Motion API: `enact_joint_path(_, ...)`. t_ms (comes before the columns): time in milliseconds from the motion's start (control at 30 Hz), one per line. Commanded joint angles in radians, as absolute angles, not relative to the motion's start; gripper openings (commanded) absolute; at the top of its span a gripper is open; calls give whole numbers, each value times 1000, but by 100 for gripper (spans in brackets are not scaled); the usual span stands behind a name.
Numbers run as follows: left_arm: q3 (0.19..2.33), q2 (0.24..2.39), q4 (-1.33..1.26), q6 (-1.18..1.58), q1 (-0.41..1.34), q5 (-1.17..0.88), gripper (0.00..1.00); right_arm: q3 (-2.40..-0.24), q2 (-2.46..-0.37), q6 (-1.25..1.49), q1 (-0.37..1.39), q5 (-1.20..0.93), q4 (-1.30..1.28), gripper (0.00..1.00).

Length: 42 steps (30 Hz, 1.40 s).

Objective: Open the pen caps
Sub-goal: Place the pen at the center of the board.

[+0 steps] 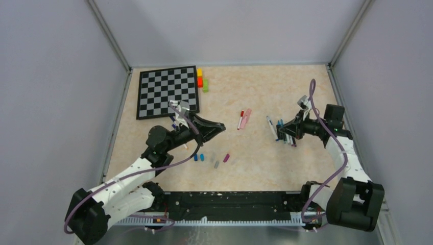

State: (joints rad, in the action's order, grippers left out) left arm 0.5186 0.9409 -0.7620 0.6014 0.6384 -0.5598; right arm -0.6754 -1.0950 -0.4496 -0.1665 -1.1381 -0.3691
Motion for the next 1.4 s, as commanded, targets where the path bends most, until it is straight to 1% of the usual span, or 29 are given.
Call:
enact_joint_path(0,428,851,-618,598,638,-509,0,-726,-1118,-416,-284,-978,-361,0)
enact_joint_path(233,299,794,-571,657,639,-510,0,-753,-1213,-343,-409,-780,-347,0)
enact_joint_path(400,273,760,-528,654,640,-551,0,-771,-1289,-345,-419,-699,-356,0)
enact_joint_path(533,251,741,-504,635,639,-569,0,-786,-1352,-344,-418,-677,-360,0)
enact_joint_path(700,224,722,-494,616,639,-575,0,-814,-1430,-338,-418,-707,-373,3)
enact_joint_path(833,212,713,-496,611,639,-577,0,-852,-1512,-335,-418,-734,-396,8)
enact_joint_path(1033,206,715,-523,620,639,-586,0,-908,-1632,-336,-418,-762,-438,11)
enact_joint_path(1133,204,723,-540,627,638,-592,0,-925,-1675,-336,-419,-776,-454,14)
enact_joint_path(1367,212,770,-577,647,639,-612,0,-948,-1716,-343,-419,-792,-488,28)
